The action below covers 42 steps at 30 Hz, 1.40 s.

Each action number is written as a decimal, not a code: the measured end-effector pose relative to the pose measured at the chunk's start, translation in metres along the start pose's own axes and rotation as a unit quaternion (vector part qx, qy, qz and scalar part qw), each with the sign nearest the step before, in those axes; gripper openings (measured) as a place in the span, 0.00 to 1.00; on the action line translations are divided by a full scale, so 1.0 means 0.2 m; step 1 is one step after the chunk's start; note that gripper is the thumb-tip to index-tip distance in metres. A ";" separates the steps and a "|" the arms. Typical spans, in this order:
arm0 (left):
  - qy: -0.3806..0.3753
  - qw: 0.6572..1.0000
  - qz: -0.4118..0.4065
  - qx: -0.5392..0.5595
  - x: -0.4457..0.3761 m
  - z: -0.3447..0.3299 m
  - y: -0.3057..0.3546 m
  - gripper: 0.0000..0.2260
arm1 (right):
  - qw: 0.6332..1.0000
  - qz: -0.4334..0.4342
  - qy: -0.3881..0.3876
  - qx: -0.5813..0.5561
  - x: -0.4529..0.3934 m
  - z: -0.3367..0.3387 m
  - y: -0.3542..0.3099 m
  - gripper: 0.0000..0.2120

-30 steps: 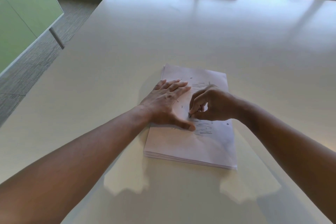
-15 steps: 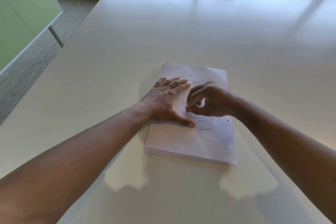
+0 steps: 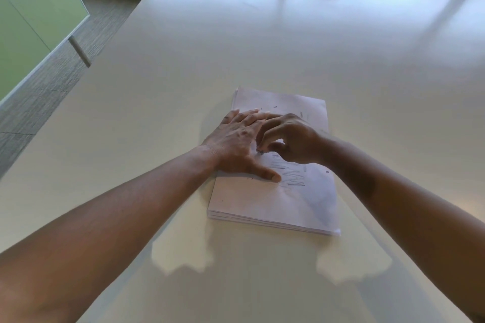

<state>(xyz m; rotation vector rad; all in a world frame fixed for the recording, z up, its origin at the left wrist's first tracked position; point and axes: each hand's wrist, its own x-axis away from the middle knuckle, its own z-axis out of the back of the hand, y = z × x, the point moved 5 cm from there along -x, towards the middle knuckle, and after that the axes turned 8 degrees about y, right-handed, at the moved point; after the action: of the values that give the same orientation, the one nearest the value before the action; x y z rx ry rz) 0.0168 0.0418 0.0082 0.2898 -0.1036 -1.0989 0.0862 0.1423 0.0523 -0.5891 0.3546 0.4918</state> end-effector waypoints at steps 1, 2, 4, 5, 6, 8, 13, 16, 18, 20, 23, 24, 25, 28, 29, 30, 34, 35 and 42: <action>0.002 1.000 -0.001 -0.001 0.00 0.00 0.00 0.61 | 1.000 0.003 0.002 0.001 0.00 0.00 0.00 0.05; 0.000 1.000 0.000 -0.002 0.00 0.00 0.00 0.61 | 1.000 0.001 -0.004 0.003 0.02 0.00 0.00 0.05; -0.009 1.000 0.006 -0.005 0.01 0.00 0.00 0.61 | 1.000 -0.010 -0.024 0.008 0.05 0.03 0.02 0.05; -0.012 1.000 0.008 -0.006 0.01 0.00 0.00 0.61 | 0.999 -0.014 -0.034 0.010 0.06 0.04 0.03 0.05; -0.012 1.000 0.009 -0.007 0.01 -0.01 -0.01 0.62 | 0.999 -0.016 -0.042 0.013 0.07 0.06 0.04 0.05; -0.011 1.000 0.008 -0.007 0.01 -0.01 -0.01 0.62 | 0.999 -0.011 -0.045 0.018 0.05 0.06 0.04 0.07; -0.003 1.000 0.001 -0.008 0.00 -0.01 -0.01 0.63 | 1.000 0.020 -0.010 0.014 0.00 0.00 0.00 0.06; -0.006 1.000 0.002 -0.010 0.00 -0.01 -0.02 0.63 | 0.999 -0.003 -0.033 0.019 0.04 0.03 0.03 0.06; -0.007 1.000 0.005 -0.010 0.00 -0.01 -0.01 0.63 | 0.998 -0.015 -0.055 0.026 0.07 0.06 0.06 0.07; -0.009 1.000 0.006 -0.011 0.01 -0.01 -0.01 0.64 | 0.997 -0.020 -0.070 0.031 0.08 0.08 0.07 0.08; -0.006 1.000 0.004 -0.006 0.01 0.00 -0.01 0.63 | 0.998 -0.007 -0.061 0.029 0.04 0.06 0.06 0.08; -0.004 1.000 0.001 -0.004 0.01 0.00 -0.01 0.63 | 0.998 0.001 -0.051 0.028 0.02 0.04 0.05 0.08; -0.001 1.000 -0.001 -0.004 0.01 0.00 -0.01 0.63 | 0.999 0.008 -0.038 0.029 0.01 0.03 0.04 0.08; -0.001 1.000 -0.003 -0.008 0.00 0.00 0.00 0.63 | 0.999 0.016 -0.014 0.026 0.01 0.02 0.02 0.07; -0.002 1.000 -0.001 -0.008 0.00 0.00 0.00 0.63 | 0.999 0.013 -0.021 0.021 0.02 0.03 0.02 0.06; -0.004 1.000 0.002 -0.009 0.00 0.00 -0.01 0.63 | 0.999 0.007 -0.036 0.020 0.03 0.05 0.02 0.06; -0.007 1.000 0.008 -0.013 0.01 -0.01 -0.01 0.64 | 0.993 -0.032 -0.109 0.041 0.11 0.12 0.07 0.08; -0.007 1.000 0.008 -0.011 0.01 -0.01 -0.01 0.64 | 0.991 -0.041 -0.118 0.045 0.13 0.13 0.08 0.09; -0.004 1.000 0.004 -0.007 0.01 0.00 -0.01 0.64 | 0.998 -0.023 -0.043 0.048 0.05 0.06 0.05 0.10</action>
<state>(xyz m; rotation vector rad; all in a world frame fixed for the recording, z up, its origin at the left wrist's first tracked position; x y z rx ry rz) 0.0158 0.0402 0.0070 0.2713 -0.1043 -1.0926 0.0911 0.1594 0.0525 -0.4795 0.2802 0.4509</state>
